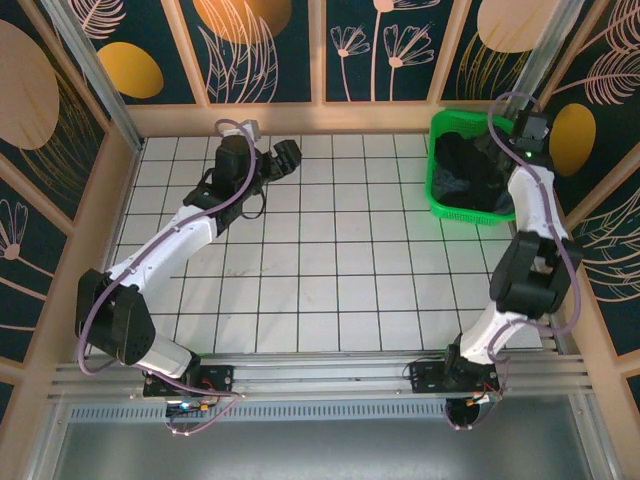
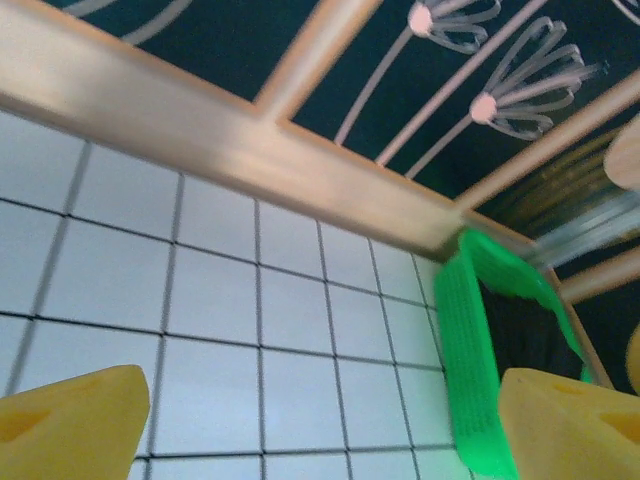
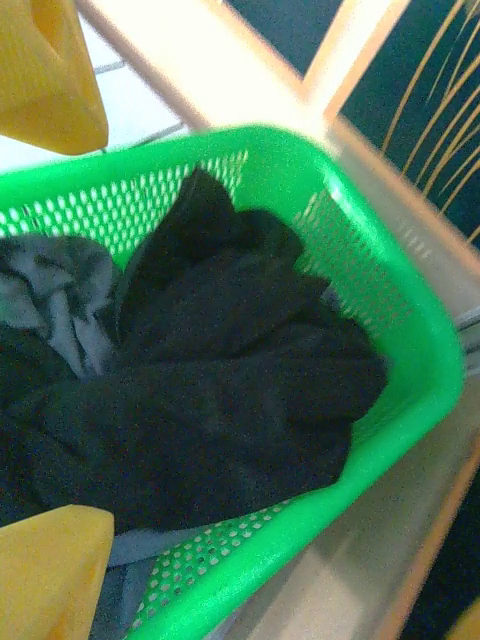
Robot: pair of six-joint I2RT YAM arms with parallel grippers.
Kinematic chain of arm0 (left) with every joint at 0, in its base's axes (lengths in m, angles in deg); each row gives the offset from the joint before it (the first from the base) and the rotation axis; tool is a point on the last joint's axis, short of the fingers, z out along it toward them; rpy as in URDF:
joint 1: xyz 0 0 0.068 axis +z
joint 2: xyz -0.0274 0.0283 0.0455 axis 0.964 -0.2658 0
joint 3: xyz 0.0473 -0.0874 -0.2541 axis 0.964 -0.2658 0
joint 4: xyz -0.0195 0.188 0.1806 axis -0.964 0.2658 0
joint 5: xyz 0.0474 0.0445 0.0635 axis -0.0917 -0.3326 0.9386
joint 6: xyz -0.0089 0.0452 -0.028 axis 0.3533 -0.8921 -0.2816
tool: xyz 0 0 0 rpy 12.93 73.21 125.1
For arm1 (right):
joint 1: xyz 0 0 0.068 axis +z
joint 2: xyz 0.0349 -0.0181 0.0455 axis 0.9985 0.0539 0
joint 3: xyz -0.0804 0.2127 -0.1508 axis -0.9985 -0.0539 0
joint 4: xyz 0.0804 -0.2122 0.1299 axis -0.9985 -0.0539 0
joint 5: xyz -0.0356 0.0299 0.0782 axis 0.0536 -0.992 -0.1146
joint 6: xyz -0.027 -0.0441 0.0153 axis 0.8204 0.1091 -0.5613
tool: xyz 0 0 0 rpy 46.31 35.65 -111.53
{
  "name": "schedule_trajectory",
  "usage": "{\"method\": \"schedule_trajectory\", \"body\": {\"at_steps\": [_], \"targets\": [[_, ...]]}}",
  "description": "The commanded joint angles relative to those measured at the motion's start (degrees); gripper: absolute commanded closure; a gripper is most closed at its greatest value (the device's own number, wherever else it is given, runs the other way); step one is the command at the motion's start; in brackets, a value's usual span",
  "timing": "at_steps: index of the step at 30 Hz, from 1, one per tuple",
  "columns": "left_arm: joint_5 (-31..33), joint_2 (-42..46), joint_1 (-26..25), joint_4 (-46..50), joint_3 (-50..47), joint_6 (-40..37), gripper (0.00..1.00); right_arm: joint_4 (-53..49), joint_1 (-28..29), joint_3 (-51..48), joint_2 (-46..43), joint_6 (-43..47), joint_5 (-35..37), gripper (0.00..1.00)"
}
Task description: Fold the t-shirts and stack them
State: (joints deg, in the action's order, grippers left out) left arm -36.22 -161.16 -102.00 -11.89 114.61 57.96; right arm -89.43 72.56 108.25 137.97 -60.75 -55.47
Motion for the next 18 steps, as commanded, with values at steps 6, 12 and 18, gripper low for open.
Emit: {"method": "schedule_trajectory", "body": {"at_steps": [6,12,18], "targets": [[-3.7,0.3,-1.8,-0.5,0.4,2.5,0.24,-8.9,-1.5,13.6,17.9,-0.5,-6.8,0.22],[-2.6,2.4,-1.8,0.6,-1.8,2.0,0.33,-6.2,-1.5,13.8,19.9,-1.5,-6.1,0.66],[-1.6,3.2,-1.8,2.1,-1.8,0.9,0.35,2.4,-1.5,4.9,11.3,-1.1,-3.7,1.0]]}}
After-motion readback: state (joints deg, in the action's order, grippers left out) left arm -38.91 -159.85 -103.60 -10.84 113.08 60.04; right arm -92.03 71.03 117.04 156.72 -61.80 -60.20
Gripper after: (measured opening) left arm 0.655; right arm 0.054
